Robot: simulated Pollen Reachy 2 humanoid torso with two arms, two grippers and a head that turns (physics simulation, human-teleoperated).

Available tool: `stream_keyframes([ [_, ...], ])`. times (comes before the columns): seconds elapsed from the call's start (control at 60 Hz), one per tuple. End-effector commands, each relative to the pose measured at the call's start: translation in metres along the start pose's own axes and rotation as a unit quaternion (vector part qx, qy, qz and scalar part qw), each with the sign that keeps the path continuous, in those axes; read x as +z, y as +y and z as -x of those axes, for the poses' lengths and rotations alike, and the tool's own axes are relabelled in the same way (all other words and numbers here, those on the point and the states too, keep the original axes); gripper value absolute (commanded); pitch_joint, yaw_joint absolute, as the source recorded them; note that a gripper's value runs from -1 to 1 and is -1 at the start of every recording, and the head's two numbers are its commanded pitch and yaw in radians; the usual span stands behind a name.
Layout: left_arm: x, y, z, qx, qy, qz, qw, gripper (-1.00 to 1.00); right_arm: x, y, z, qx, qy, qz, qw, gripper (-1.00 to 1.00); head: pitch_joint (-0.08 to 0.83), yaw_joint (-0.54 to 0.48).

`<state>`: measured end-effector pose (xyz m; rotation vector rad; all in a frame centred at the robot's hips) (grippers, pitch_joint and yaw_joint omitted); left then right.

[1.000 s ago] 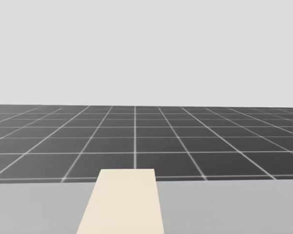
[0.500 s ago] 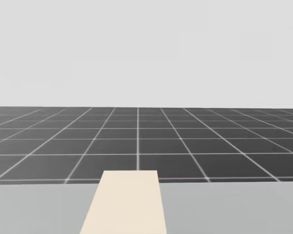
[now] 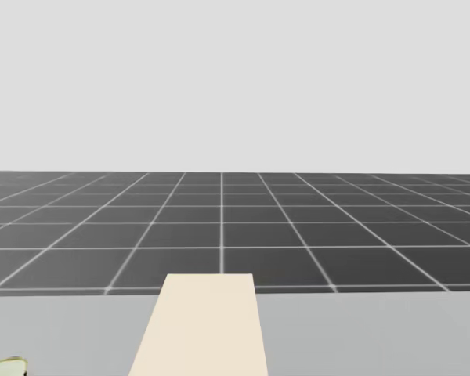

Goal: Retrieve the object from inside the box.

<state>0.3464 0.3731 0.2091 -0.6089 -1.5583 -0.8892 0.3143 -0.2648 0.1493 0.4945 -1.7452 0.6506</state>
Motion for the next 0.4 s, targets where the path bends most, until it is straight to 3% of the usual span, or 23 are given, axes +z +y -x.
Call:
stream_keyframes([
  [0.017,-0.003,0.025,-0.059,-0.059,-0.036,-0.012,0.998,1.00,0.000,-0.001,0.000,0.000,0.000,0.001,1.0000,-1.00,0.018,-0.04],
  [0.4,-0.032,0.051,-0.158,-0.139,-0.048,-0.026,0.989,1.00,0.001,-0.003,-0.001,0.000,-0.002,0.003,1.0000,-1.00,0.019,-0.05],
])
